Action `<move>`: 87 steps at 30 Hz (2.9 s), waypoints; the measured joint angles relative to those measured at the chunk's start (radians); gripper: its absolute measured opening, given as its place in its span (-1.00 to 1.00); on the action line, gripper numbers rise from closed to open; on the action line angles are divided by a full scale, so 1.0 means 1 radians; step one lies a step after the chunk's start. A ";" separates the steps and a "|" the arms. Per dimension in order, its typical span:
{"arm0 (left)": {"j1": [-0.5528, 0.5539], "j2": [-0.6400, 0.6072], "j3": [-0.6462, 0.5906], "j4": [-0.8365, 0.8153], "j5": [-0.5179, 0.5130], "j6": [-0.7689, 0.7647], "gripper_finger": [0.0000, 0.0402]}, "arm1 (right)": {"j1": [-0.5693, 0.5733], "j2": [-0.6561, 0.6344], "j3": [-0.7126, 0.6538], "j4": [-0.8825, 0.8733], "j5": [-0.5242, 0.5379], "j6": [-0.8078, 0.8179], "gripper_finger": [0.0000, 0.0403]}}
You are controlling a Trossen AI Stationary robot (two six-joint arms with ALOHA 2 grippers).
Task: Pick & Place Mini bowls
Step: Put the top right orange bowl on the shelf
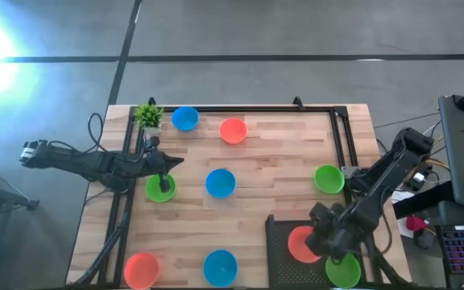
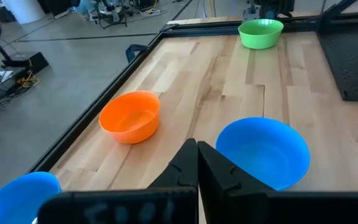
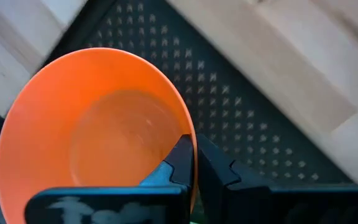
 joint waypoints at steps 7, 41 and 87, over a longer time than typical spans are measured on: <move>0.000 0.000 0.000 0.005 0.203 0.090 -1.00 | 0.021 0.160 0.074 0.010 -0.087 0.012 -0.96; 0.000 0.114 0.101 0.067 0.495 0.083 -1.00 | 0.059 0.406 0.274 0.017 -0.053 -0.075 -0.96; -0.002 0.682 0.692 -0.121 0.574 0.242 -1.00 | 0.059 0.406 0.272 0.032 -0.056 -0.078 -0.96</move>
